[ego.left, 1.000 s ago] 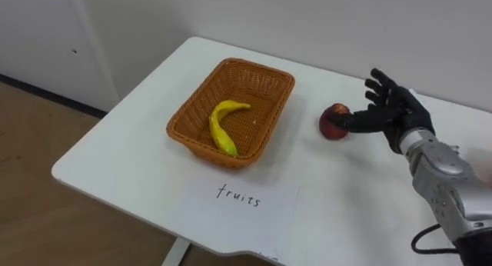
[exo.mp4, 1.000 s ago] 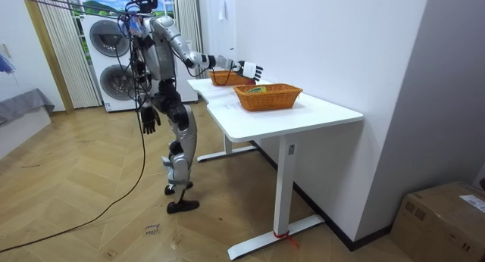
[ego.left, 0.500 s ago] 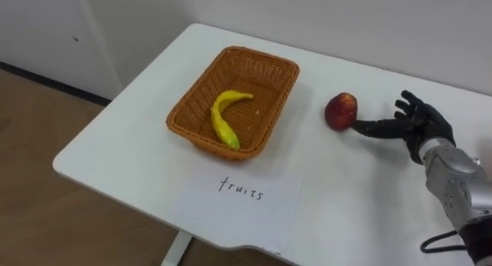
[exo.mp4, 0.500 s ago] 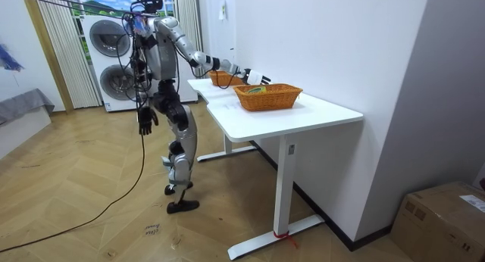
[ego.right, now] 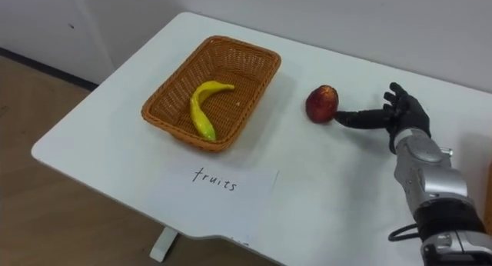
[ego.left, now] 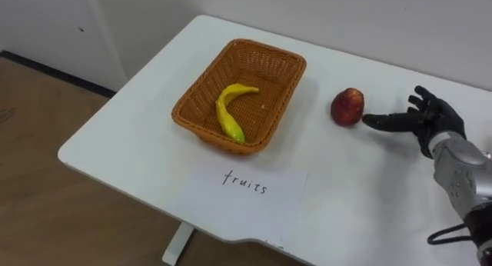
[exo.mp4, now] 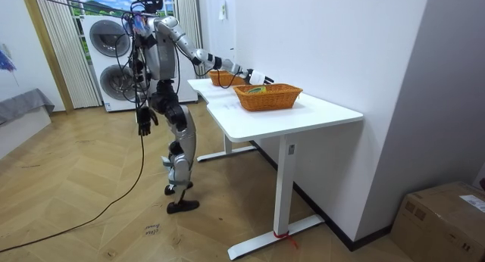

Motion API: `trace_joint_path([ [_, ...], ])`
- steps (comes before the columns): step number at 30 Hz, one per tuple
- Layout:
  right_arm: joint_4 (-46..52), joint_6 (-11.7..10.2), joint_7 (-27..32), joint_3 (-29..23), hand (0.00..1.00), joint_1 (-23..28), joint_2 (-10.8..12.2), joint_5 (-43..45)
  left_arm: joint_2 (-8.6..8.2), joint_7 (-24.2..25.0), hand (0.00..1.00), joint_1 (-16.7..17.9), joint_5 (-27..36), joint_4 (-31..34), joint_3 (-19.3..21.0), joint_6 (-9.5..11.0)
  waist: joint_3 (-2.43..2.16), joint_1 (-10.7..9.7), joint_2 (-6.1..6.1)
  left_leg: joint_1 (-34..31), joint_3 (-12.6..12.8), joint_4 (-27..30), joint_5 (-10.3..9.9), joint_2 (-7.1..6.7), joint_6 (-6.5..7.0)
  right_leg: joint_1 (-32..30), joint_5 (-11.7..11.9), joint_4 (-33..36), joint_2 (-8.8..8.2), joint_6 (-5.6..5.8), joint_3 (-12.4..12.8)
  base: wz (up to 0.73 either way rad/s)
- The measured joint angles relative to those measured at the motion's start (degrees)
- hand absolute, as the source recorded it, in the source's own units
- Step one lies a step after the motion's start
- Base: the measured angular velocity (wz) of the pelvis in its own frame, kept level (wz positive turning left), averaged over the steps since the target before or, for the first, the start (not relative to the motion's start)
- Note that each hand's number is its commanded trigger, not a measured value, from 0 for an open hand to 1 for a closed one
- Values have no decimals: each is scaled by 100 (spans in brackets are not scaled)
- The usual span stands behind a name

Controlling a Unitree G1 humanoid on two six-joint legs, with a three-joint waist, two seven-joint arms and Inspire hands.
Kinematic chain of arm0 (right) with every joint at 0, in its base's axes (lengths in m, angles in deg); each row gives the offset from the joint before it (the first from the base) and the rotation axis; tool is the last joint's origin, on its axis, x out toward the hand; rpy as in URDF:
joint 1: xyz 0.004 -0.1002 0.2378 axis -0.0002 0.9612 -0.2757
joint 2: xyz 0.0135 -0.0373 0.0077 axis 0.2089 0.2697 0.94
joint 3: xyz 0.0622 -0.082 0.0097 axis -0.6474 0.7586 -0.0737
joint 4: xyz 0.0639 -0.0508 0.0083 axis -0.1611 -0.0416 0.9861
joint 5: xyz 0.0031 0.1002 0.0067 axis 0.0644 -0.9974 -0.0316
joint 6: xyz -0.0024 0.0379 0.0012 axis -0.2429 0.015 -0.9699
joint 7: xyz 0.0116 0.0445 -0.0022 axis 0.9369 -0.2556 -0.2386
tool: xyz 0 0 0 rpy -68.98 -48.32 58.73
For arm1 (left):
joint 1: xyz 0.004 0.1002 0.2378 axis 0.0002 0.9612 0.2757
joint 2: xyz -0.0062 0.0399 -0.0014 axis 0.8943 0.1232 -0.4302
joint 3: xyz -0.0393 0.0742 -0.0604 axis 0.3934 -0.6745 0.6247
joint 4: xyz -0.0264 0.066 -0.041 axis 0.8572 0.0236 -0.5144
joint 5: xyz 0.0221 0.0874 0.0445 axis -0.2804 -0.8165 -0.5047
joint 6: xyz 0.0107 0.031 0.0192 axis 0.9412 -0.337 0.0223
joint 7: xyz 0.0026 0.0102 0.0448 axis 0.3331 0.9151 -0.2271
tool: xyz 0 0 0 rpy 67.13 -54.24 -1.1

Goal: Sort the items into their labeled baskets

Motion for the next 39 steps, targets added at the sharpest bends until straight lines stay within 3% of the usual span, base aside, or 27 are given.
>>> trace_joint_path([
  [9, -70, -113, -152, 337, 0, -17, -85, 71, 174, 42, 0, -108, 6, -31, -227, 103, 12, 22, -91, -2, 41, -20, 2, 23, -6, -38, 3, 29, 16, -12, 71, -3],
  [17, 243, -118, -297, 1076, 0, -16, -84, 241, 247, 104, 0, -112, 11, -121, -554, 137, 11, 56, -111, 40, 151, -56, 4, 80, -15, -48, 34, 35, 38, -47, 102, -7],
  [25, 242, -157, -329, 1185, 0, -15, -83, 314, 244, 100, 0, -114, 12, -116, -815, 192, 19, 83, -121, 45, 162, -64, 8, 87, -23, -29, 37, 28, 39, -54, 106, 0],
  [39, 685, -195, -951, 1359, 0, 30, -1, 549, 292, 155, 0, -161, 13, -123, -807, 376, 42, 161, -174, 42, 148, -42, 8, 84, -23, -11, 35, 42, 40, -53, 120, 0],
])
